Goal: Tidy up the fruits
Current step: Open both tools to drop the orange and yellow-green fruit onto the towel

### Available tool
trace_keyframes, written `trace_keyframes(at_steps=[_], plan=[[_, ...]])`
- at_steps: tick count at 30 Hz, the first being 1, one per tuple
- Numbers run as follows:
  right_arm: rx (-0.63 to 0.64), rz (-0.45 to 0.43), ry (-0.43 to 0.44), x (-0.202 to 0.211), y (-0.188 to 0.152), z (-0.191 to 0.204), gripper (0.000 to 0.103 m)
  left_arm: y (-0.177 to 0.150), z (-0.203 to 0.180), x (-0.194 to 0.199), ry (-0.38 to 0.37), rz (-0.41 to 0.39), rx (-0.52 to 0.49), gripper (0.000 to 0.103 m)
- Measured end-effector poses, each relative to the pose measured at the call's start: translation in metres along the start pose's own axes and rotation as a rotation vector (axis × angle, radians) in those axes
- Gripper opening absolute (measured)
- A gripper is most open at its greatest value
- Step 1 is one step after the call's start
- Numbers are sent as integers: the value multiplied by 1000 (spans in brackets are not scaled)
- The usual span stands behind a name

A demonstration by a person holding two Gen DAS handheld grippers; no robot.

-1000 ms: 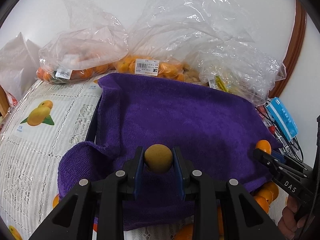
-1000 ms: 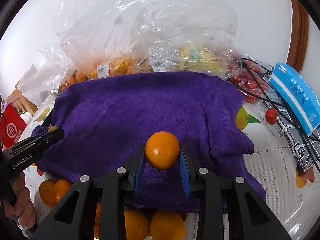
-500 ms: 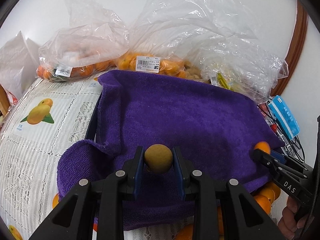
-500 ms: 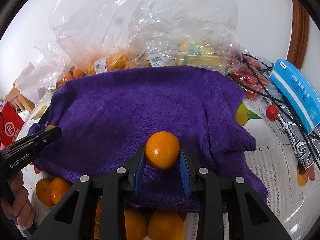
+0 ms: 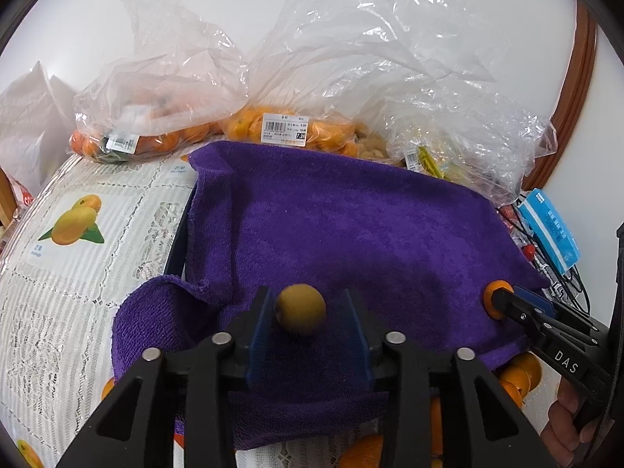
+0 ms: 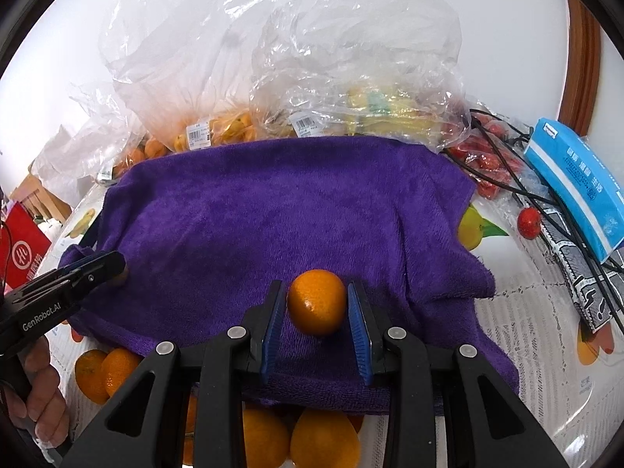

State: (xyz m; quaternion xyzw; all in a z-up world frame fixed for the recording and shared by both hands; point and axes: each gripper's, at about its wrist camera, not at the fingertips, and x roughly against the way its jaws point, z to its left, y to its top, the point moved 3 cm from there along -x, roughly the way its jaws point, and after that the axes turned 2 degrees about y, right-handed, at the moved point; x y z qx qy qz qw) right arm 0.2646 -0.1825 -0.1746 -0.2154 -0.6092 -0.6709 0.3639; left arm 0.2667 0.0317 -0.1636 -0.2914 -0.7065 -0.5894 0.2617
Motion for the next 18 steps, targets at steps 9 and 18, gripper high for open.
trace_keyframes(at_steps=[9, 18], plan=[[15, -54, -8, 14, 4, 3, 44, 2, 0, 11, -4, -39, 2, 45], [-2, -78, 1, 27, 6, 3, 44, 3, 1, 19, 7, -75, 3, 45]])
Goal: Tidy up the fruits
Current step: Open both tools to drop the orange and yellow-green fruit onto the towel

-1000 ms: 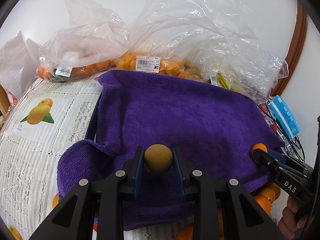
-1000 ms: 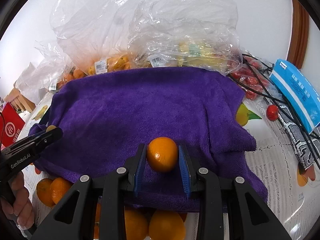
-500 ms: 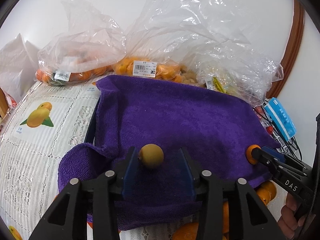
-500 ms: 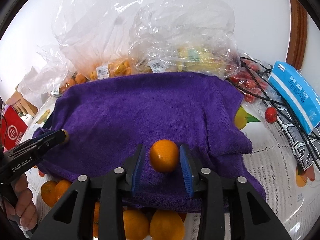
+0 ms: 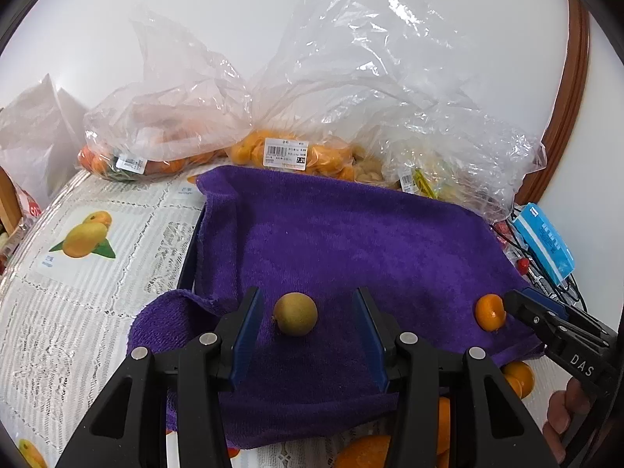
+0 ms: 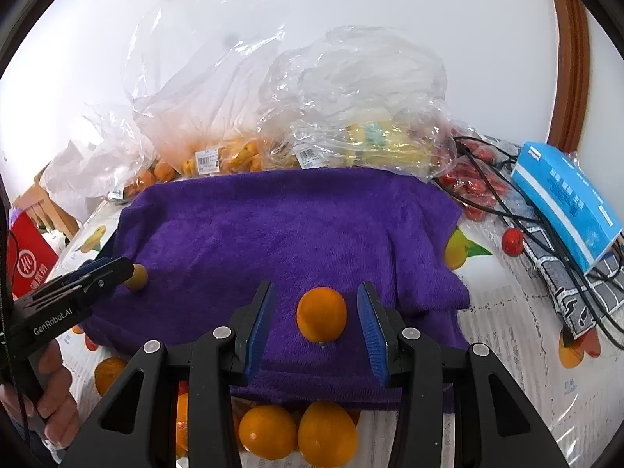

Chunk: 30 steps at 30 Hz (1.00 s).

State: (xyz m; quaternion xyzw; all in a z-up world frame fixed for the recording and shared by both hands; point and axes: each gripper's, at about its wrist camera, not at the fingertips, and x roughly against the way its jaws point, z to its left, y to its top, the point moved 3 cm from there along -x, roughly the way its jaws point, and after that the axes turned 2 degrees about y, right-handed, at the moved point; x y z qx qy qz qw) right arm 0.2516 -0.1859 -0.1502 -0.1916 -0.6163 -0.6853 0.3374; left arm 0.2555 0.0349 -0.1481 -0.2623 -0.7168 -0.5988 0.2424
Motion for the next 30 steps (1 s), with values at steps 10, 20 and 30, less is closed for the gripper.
trace_keyframes(at_steps=[10, 20, 30], plan=[[-42, 27, 10, 7, -3, -3, 44, 1, -3, 5, -16, -16, 5, 45], [-59, 47, 46, 15, -22, -5, 43, -1, -4, 14, -53, -16, 13, 45], [-38, -59, 48, 46, -36, -3, 38, -14, 0, 34, -45, -31, 23, 45]])
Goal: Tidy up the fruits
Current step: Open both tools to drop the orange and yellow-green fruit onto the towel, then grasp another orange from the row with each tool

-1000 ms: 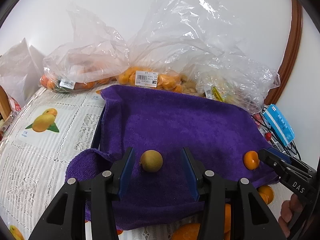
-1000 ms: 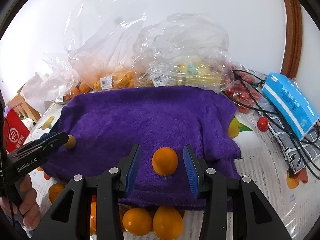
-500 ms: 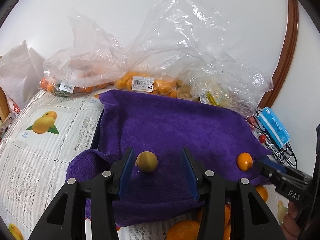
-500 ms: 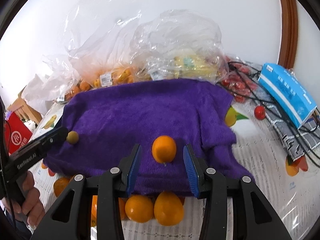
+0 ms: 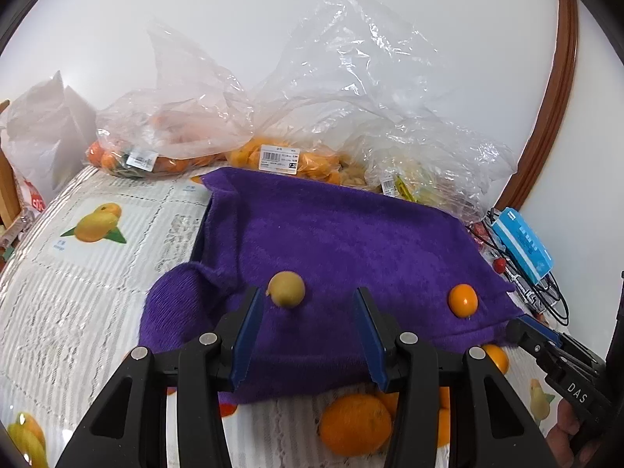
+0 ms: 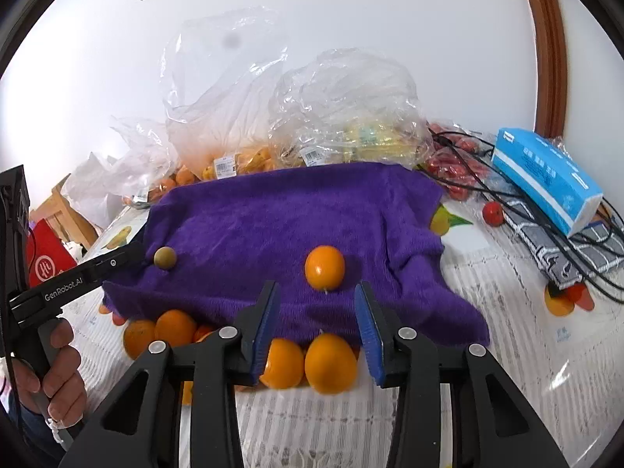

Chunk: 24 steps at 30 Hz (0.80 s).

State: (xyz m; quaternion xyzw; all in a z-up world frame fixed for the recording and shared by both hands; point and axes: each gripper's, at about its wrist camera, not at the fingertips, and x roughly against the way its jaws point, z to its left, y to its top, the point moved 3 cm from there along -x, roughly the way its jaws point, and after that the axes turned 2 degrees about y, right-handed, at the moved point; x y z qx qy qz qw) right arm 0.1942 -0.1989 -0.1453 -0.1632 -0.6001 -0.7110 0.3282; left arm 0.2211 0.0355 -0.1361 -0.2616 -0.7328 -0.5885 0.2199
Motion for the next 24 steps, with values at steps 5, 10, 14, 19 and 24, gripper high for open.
trace_keyframes(at_steps=[5, 10, 14, 19, 24], plan=[[-14, 38, 24, 2, -14, -2, 37, -9, 5, 11, 30, -21, -7, 49], [31, 82, -24, -3, -28, 2, 36, -17, 15, 22, 44, -28, 19, 52], [10, 87, -47, -2, -32, -5, 37, -22, 25, 28, 50, -23, 53, 53], [-8, 126, -54, -8, -34, -10, 37, -27, 32, 29, 41, 0, 82, 53], [-27, 178, -67, -22, -35, -12, 36, -30, 25, 24, 38, 31, 54, 53]])
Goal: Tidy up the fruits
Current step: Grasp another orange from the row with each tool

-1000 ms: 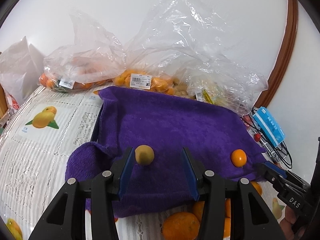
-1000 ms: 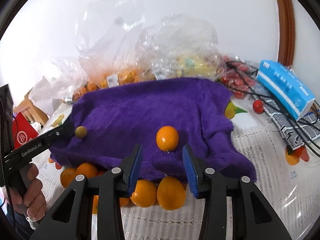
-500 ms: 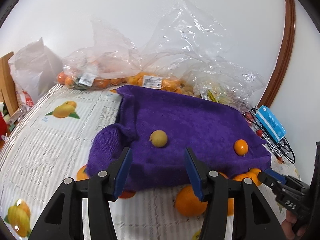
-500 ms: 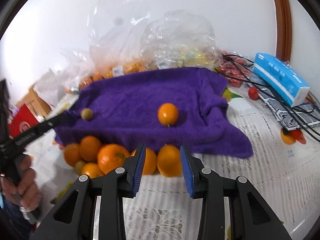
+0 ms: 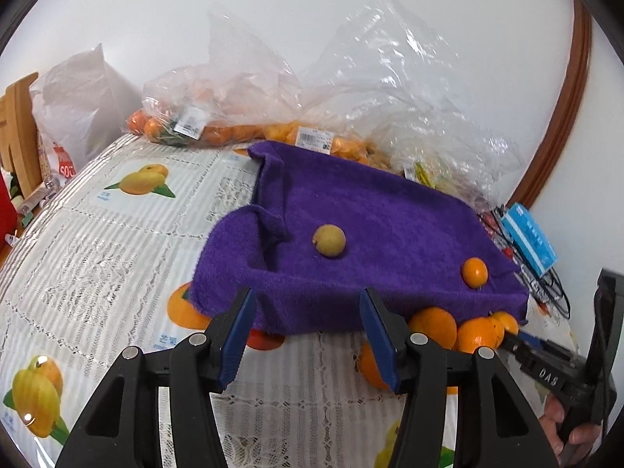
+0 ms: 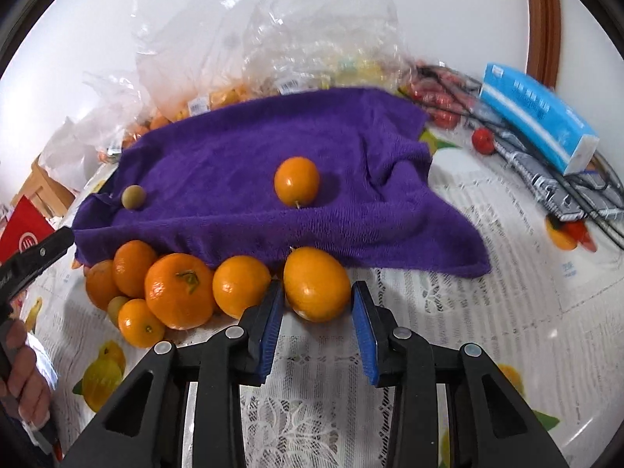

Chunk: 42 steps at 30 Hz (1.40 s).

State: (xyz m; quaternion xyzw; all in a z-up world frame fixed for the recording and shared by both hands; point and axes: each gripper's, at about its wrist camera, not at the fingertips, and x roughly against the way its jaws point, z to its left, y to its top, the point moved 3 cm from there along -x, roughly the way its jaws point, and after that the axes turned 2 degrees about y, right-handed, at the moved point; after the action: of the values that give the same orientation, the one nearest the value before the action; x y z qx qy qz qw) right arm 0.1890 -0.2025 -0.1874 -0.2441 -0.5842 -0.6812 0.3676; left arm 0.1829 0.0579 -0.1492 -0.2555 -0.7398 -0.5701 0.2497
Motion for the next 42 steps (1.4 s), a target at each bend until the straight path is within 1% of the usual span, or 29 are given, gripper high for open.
trace_keyframes(at_steps=[1, 3, 6, 9, 12, 14, 16, 19, 20, 22, 24, 27, 29, 30, 33, 34, 35, 36, 39, 40, 42], plan=[[-1, -6, 1, 1, 0, 0, 34, -1, -3, -1, -7, 6, -11, 53], [-2, -12, 0, 1, 1, 0, 34, -3, -7, 0, -26, 10, -28, 53], [-13, -58, 23, 11, 1, -1, 34, -6, -17, 4, -104, 20, -58, 53], [-23, -98, 43, 19, 2, -4, 33, -10, -27, 1, -160, 58, -91, 54], [-21, -89, 46, 17, 2, -3, 33, -17, -34, -9, -179, 124, -108, 54], [-16, -86, 45, 17, 2, -3, 33, -21, -37, -17, -178, 172, -113, 54], [-10, -85, 47, 17, 2, -2, 33, -24, -39, -23, -169, 199, -115, 55], [-3, -82, 43, 16, 2, 0, 33, -24, -41, -24, -157, 191, -121, 55], [-3, -81, 42, 15, 2, 0, 33, -25, -42, -24, -156, 187, -124, 50], [-7, -69, 38, 13, 1, -1, 35, -24, -44, -18, -176, 160, -135, 41], [-12, -57, 38, 11, 1, -2, 35, -24, -44, -17, -136, 142, -157, 41], [-16, -50, 38, 10, 0, -3, 35, -25, -45, -17, -129, 148, -169, 42], [-12, -32, 29, 6, 0, -2, 35, -27, -48, -23, -127, 187, -184, 45], [-9, -23, 24, 5, -1, -1, 35, -28, -50, -26, -114, 196, -198, 45], [2, -1, 7, 0, -1, 1, 35, -28, -54, -27, -86, 184, -217, 46], [4, -2, 7, 0, -1, 2, 35, -27, -52, -25, -85, 177, -213, 42], [1, -2, 11, 0, -1, 1, 35, -26, -50, -24, -87, 169, -202, 41], [-5, -5, 19, 1, -1, 0, 32, -25, -49, -23, -89, 162, -189, 41], [-30, -35, 41, 6, 0, -5, 31, -23, -41, -22, -104, 161, -150, 41], [-34, -45, 44, 8, 0, -6, 31, -24, -41, -25, -103, 180, -148, 41], [-33, -35, 51, 6, 0, -6, 32, -25, -45, -26, -104, 180, -160, 41]])
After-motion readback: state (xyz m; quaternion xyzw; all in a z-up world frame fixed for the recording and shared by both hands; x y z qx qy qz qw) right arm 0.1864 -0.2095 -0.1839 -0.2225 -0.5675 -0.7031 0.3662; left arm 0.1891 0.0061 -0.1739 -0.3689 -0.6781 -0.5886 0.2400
